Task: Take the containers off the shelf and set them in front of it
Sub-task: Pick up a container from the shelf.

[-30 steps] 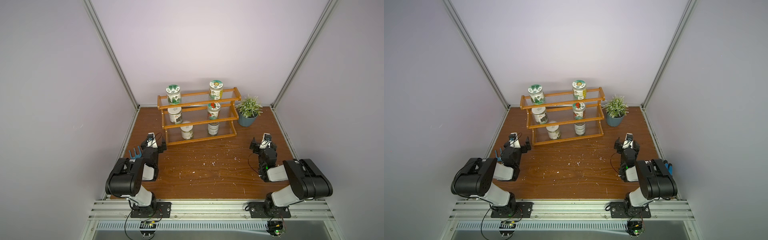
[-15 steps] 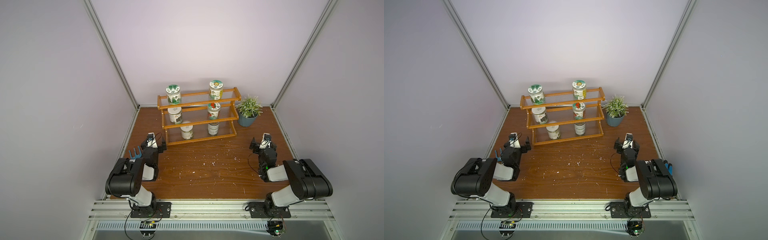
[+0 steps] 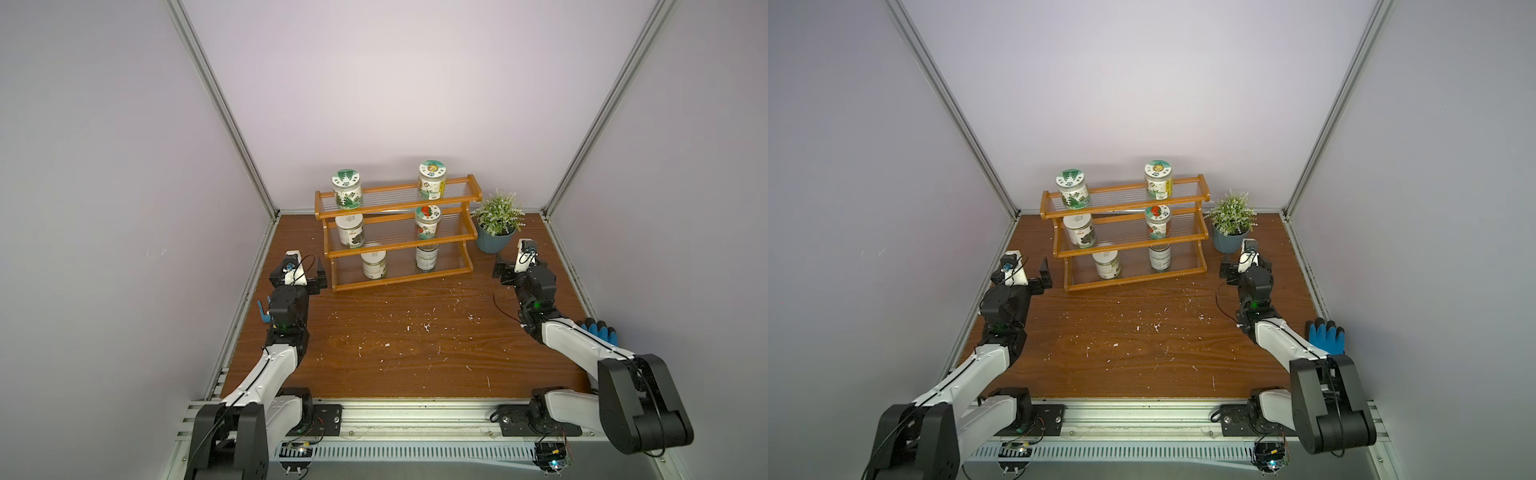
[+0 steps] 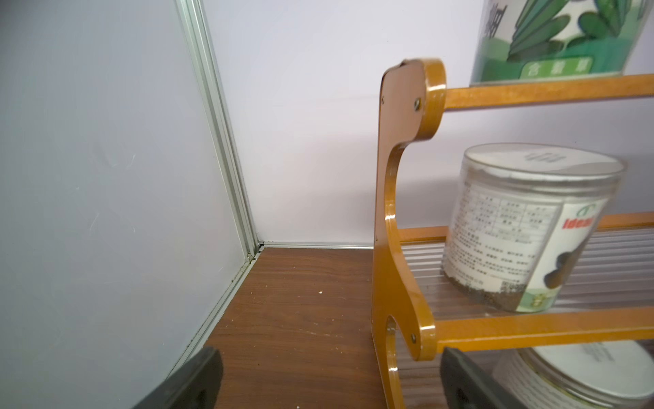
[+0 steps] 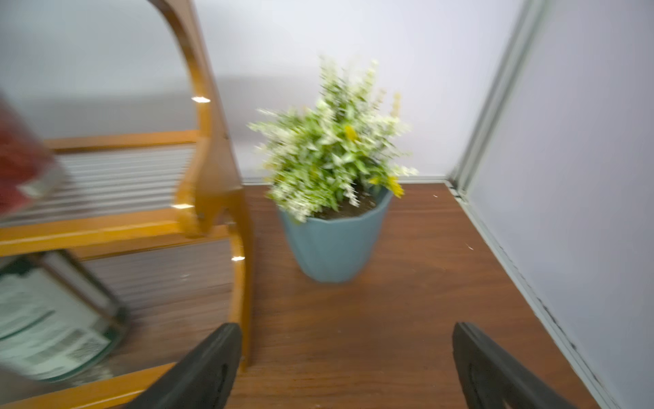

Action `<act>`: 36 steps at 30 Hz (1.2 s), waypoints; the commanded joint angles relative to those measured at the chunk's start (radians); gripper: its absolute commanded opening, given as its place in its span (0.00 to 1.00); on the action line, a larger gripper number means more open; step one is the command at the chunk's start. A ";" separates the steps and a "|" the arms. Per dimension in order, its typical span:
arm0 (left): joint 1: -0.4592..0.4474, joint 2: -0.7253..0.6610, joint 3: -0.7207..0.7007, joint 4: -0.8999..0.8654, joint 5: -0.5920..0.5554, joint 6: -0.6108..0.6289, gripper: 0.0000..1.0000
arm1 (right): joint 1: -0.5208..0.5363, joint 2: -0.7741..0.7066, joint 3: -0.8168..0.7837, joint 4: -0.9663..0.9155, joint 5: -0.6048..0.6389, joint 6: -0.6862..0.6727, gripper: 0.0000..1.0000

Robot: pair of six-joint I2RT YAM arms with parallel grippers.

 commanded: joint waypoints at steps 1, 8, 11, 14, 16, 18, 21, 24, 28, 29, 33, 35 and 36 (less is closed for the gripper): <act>-0.008 -0.047 0.057 -0.252 0.061 0.013 1.00 | 0.087 -0.067 0.131 -0.239 -0.067 -0.046 1.00; -0.009 -0.055 0.133 -0.318 0.290 -0.061 1.00 | 0.146 -0.098 0.411 -0.437 -0.226 -0.040 0.99; -0.009 -0.008 0.188 -0.338 0.416 -0.082 1.00 | 0.151 -0.061 0.526 -0.484 -0.303 -0.027 1.00; -0.009 0.027 0.226 -0.332 0.504 -0.116 1.00 | 0.153 -0.010 0.624 -0.488 -0.382 -0.014 0.99; -0.009 0.045 0.247 -0.330 0.561 -0.133 1.00 | 0.153 0.036 0.695 -0.494 -0.426 -0.008 1.00; -0.009 0.054 0.255 -0.327 0.601 -0.145 1.00 | 0.153 0.080 0.751 -0.487 -0.459 0.000 0.99; -0.011 0.053 0.242 -0.314 0.628 -0.156 1.00 | 0.153 0.147 0.817 -0.468 -0.490 0.020 1.00; -0.015 0.041 0.217 -0.289 0.630 -0.165 1.00 | 0.154 0.224 0.879 -0.450 -0.507 0.042 0.99; -0.020 0.036 0.192 -0.268 0.626 -0.176 1.00 | 0.166 0.309 0.944 -0.412 -0.486 0.058 1.00; -0.019 0.036 0.186 -0.267 0.624 -0.177 1.00 | 0.171 0.321 0.949 -0.395 -0.473 0.059 1.00; -0.020 0.034 0.172 -0.248 0.620 -0.180 1.00 | 0.185 0.387 1.006 -0.374 -0.445 0.053 1.00; -0.022 0.034 0.170 -0.243 0.620 -0.179 1.00 | 0.192 0.416 1.025 -0.366 -0.444 0.048 0.99; -0.021 0.034 0.169 -0.242 0.618 -0.179 1.00 | 0.197 0.430 1.036 -0.360 -0.439 0.047 1.00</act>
